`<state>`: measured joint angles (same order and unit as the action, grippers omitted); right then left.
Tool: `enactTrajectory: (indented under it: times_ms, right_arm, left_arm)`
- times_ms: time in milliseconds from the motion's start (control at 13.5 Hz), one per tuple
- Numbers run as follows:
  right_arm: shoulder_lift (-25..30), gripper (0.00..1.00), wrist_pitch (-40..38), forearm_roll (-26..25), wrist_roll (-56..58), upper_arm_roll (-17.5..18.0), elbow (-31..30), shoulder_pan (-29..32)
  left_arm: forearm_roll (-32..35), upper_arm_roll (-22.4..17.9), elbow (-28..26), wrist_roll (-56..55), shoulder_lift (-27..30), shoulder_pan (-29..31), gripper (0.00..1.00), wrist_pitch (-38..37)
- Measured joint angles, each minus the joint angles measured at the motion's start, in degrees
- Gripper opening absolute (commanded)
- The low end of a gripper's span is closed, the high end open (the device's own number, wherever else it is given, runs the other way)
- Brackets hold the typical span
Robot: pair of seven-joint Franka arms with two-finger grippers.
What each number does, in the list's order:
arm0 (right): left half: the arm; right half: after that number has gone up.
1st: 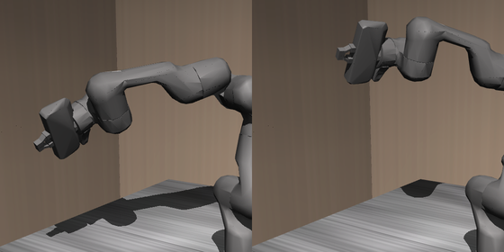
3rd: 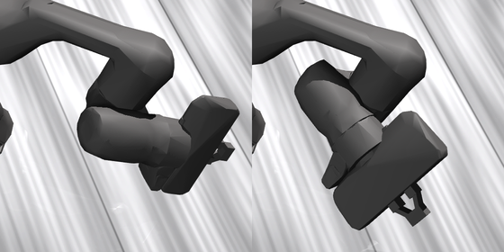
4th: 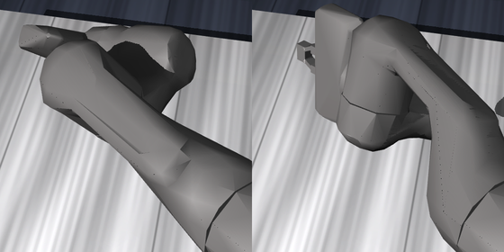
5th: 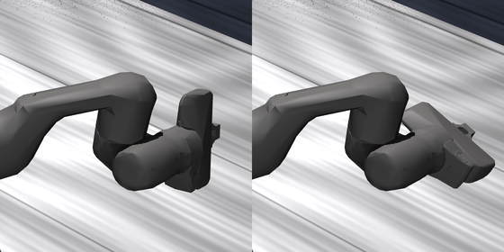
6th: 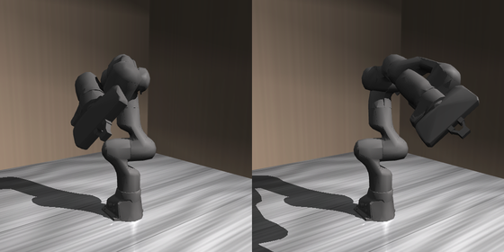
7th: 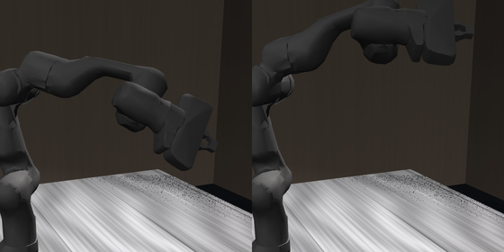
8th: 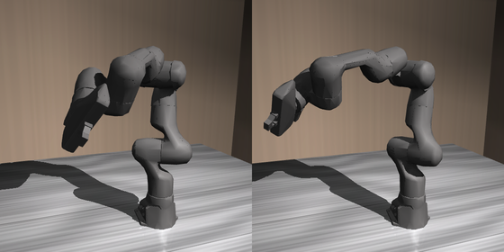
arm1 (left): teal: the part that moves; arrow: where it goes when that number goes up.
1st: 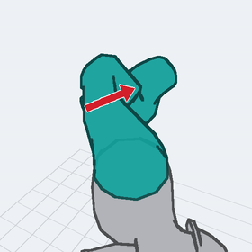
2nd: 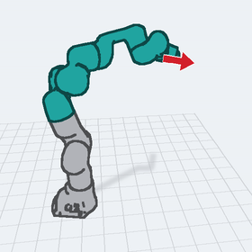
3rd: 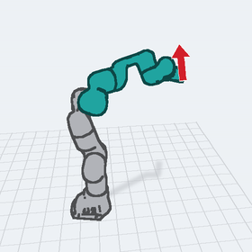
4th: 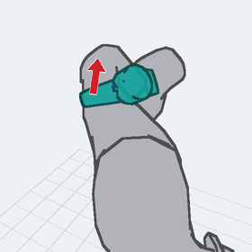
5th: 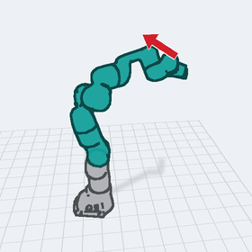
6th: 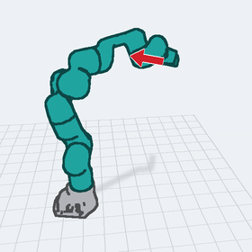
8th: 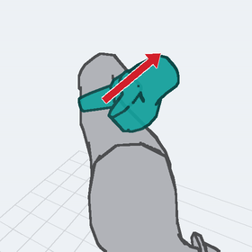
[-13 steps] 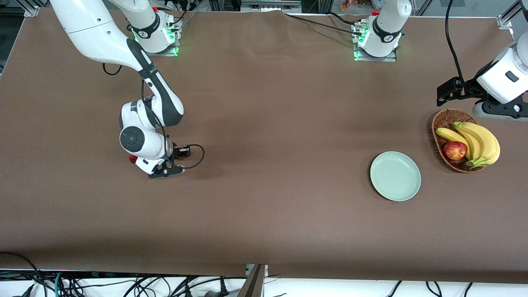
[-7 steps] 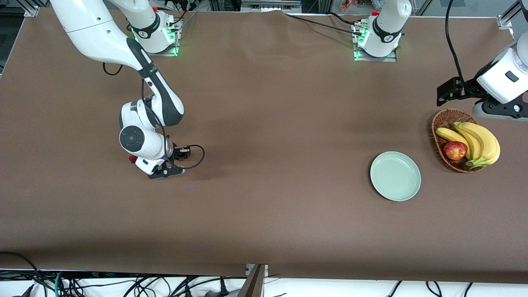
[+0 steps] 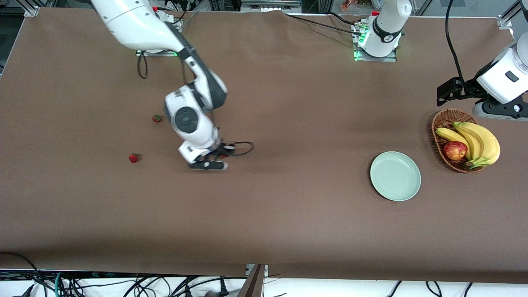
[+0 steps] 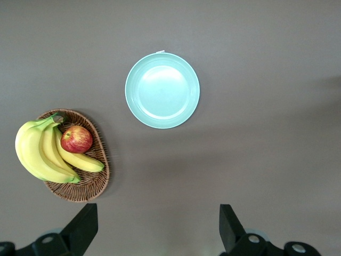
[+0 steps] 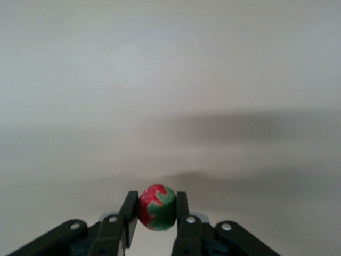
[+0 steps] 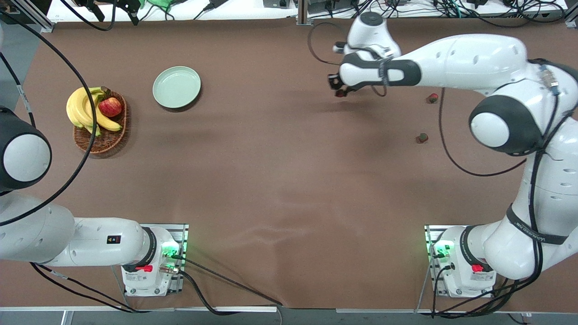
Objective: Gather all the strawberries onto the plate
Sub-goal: 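Carry the strawberry to mid-table and open the right gripper to release it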
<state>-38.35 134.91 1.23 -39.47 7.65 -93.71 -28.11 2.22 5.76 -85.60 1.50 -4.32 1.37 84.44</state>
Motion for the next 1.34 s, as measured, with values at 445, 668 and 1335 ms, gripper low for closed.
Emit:
enactTrajectory:
  times_ms: [445, 668, 1335]
  right_arm:
    - [-11.82, 0.08, 8.14, 0.00, -21.32, -0.27, 15.86, -12.63]
    - [-15.76, 0.08, 14.52, 0.00, -23.01, -0.32, 17.21, -16.37]
    - [-16.88, 1.00, 16.37, -0.02, -22.81, -4.14, 19.35, -19.47]
  left_arm:
    - [0.00, 0.00, 0.00, 0.00, 0.00, 0.01, 1.00, 0.00]
    - [0.00, 0.00, 0.00, 0.00, 0.00, 0.01, 1.00, 0.00]
    - [-0.89, -0.12, -0.02, 0.00, -0.19, 0.04, 1.00, -0.05]
